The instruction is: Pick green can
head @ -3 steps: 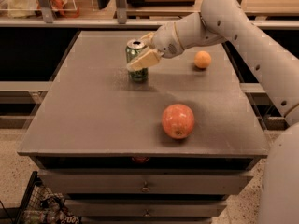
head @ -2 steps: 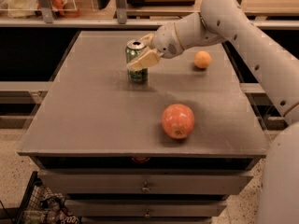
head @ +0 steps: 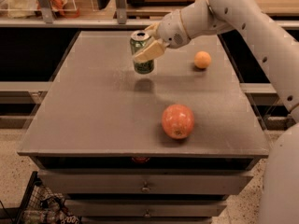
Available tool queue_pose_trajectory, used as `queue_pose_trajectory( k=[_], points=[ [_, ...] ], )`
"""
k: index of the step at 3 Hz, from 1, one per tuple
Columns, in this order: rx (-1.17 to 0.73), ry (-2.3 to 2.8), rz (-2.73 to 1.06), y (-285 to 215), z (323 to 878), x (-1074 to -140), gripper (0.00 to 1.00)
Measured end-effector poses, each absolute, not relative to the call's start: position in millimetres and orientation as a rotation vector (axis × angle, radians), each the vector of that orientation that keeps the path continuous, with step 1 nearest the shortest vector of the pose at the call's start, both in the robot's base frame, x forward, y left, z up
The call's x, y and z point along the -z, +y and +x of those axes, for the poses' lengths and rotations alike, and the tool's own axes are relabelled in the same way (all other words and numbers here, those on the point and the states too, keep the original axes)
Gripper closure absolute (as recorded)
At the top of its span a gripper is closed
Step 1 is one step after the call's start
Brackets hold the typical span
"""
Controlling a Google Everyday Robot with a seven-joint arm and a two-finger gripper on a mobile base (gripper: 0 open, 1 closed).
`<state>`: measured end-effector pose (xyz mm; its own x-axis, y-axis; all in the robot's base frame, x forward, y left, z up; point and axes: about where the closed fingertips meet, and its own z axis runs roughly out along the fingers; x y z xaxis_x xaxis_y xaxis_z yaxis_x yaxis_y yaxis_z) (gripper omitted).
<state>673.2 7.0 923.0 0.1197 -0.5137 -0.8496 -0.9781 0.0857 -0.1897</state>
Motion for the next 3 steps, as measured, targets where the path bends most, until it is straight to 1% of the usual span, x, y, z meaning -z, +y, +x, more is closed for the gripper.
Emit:
queue_pose_trajectory(
  k=[1, 3],
  points=[
    [-0.633, 1.488, -1.558, -3.3, 674.0, -945.9, 1.0],
    [-0.623, 1.435, -1.558, -10.1, 675.0, -966.3, 1.0]
  ],
)
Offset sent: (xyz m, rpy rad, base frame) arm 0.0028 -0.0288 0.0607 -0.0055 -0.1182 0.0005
